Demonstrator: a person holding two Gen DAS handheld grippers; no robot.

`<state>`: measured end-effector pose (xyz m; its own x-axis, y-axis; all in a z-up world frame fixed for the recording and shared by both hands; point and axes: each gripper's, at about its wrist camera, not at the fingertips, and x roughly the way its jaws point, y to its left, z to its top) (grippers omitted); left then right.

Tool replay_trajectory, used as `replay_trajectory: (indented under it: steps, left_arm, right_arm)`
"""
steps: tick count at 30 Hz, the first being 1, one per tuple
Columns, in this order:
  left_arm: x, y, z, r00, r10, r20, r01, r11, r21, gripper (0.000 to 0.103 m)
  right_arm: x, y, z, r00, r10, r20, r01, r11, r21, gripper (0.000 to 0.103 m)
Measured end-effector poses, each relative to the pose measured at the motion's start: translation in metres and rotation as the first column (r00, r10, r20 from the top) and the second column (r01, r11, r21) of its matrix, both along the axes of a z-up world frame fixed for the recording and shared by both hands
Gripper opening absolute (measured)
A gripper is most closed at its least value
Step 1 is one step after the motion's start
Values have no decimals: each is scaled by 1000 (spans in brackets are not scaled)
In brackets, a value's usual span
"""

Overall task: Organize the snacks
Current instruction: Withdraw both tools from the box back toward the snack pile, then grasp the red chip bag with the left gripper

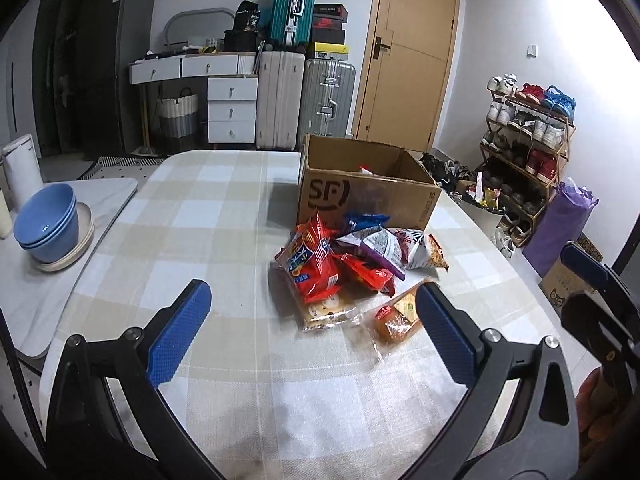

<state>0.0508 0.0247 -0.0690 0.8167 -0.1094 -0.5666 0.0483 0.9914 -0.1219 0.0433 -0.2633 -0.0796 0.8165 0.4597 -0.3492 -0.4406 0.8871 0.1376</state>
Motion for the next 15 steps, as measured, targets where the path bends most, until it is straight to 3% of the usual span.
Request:
replay_trajectory:
  steps: [5, 15]
  left_arm:
    - [5, -3, -9, 1000, -6, -9, 6, 1000, 2, 102]
    - [37, 1, -45, 996, -2, -90, 2, 1000, -3, 102]
  right_arm:
    - [5, -3, -6, 1000, -3, -19, 3, 1000, 8, 102]
    - [47, 4, -50, 978, -8, -208, 4, 1000, -18, 102]
